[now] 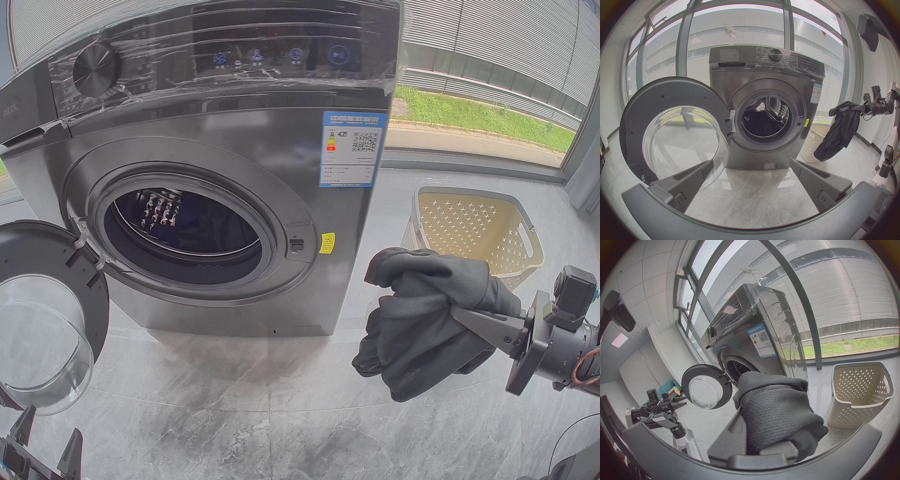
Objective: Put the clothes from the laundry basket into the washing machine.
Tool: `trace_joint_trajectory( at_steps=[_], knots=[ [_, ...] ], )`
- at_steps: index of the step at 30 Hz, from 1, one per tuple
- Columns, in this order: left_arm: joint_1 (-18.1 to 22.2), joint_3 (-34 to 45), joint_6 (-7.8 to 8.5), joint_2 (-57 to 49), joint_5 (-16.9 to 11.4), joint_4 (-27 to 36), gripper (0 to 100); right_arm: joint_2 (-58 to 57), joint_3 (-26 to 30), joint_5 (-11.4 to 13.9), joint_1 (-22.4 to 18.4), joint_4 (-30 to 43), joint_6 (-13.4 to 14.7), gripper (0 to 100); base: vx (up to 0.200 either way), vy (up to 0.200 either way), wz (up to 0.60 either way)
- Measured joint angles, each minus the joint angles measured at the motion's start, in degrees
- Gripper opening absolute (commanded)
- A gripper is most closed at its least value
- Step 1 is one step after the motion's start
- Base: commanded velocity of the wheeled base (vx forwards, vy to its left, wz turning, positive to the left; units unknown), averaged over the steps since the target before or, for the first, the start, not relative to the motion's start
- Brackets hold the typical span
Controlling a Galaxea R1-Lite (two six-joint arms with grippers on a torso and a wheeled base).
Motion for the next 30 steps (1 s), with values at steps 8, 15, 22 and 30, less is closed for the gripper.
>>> trace_joint_trajectory(
  at_steps=[8, 15, 22, 30],
  knots=[
    [0.0, 0.0, 0.0, 0.0, 0.02, 0.0, 100, 0.2, -0.23, -0.02, -0.1, 0.0, 0.09, 0, -0.15, 0.0, 0.0],
    [0.02, 0.0, -0.07, 0.0, 0.02, 0.0, 100, 0.77, -0.26, -0.05, -0.13, -0.06, 0.3, 0, -0.086, 0.0, 0.0],
    [0.0, 0.0, -0.07, 0.0, 0.02, 0.0, 100, 0.91, -0.26, -0.02, -0.38, -0.06, 0.44, 0, 0.0, 0.0, 0.0],
    [0.0, 0.0, -0.07, 0.0, 0.0, 0.0, 100, 1.02, -1.08, -0.11, -0.73, -0.13, 0.68, 0, 0.0, 0.175, 0.0]
  ],
)
